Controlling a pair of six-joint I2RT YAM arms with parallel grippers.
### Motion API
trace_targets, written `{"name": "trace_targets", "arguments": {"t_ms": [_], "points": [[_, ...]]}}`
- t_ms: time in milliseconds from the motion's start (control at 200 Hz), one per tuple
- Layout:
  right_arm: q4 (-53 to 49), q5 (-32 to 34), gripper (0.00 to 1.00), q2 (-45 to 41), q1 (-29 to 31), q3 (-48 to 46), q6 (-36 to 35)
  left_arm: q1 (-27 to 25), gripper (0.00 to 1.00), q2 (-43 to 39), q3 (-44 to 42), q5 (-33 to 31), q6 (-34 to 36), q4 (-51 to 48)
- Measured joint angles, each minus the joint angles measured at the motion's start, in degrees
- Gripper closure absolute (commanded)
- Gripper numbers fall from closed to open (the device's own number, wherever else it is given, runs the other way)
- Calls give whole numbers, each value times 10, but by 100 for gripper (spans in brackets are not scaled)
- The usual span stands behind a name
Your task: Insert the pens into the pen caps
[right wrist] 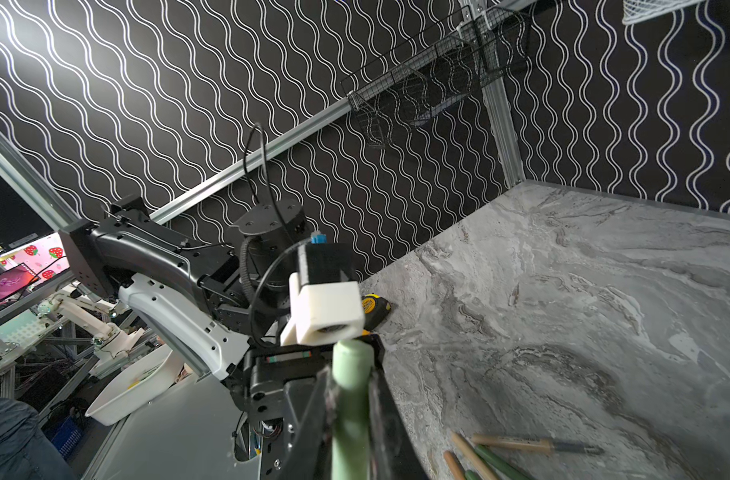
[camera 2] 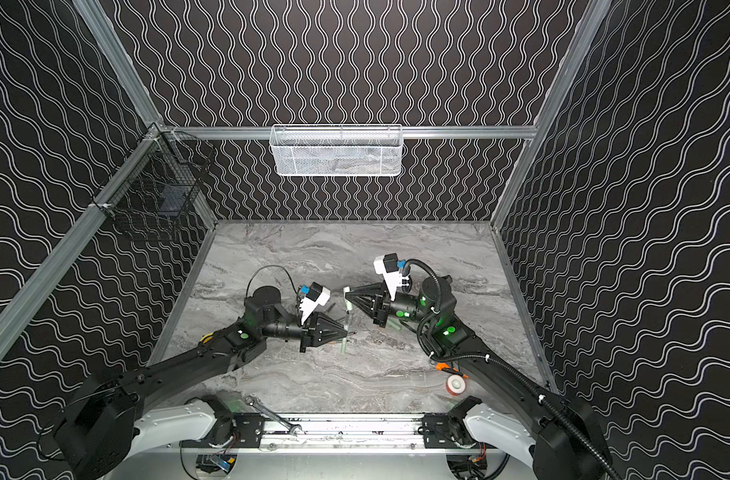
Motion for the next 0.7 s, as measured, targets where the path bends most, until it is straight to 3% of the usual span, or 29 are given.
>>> {"name": "trace_targets", "arguments": {"t_ms": [701], "points": [[-29,42,85,-27,0,-10,11,-30,100,-7,16,-30,35,-76]]}}
